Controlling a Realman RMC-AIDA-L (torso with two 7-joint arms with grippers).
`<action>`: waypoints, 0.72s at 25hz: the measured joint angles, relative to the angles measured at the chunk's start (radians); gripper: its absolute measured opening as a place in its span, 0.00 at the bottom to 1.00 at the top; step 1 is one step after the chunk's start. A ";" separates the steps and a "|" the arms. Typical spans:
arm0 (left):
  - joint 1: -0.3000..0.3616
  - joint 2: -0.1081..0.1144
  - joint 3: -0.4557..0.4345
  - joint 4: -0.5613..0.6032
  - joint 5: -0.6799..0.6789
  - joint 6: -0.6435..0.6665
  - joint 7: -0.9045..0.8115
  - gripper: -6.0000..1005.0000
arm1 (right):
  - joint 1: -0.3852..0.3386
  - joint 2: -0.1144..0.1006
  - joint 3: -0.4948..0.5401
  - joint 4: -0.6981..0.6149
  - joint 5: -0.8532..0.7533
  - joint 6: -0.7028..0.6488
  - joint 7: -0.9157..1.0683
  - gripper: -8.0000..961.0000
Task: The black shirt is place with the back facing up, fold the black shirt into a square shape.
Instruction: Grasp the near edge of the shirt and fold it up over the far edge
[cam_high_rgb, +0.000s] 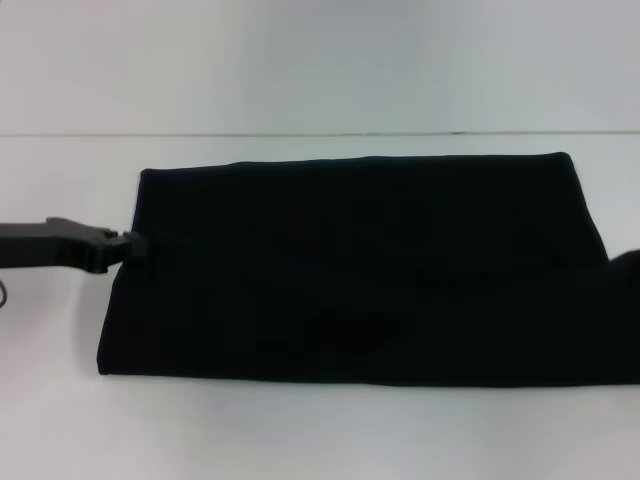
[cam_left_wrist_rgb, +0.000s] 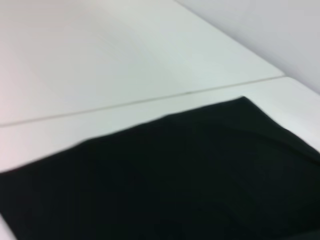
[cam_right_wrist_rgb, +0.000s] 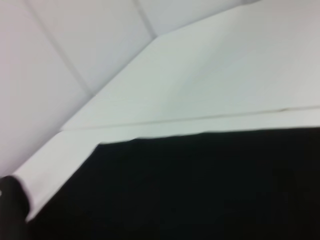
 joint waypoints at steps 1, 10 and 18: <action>-0.005 0.000 0.001 -0.005 0.000 -0.015 -0.001 0.01 | 0.008 0.003 0.005 0.003 0.000 0.027 0.002 0.03; -0.076 0.004 0.000 -0.089 0.001 -0.218 -0.022 0.01 | 0.097 0.016 0.004 0.098 0.011 0.267 0.003 0.03; -0.124 0.007 0.020 -0.140 0.006 -0.389 -0.044 0.01 | 0.171 0.023 -0.013 0.158 0.012 0.479 0.031 0.03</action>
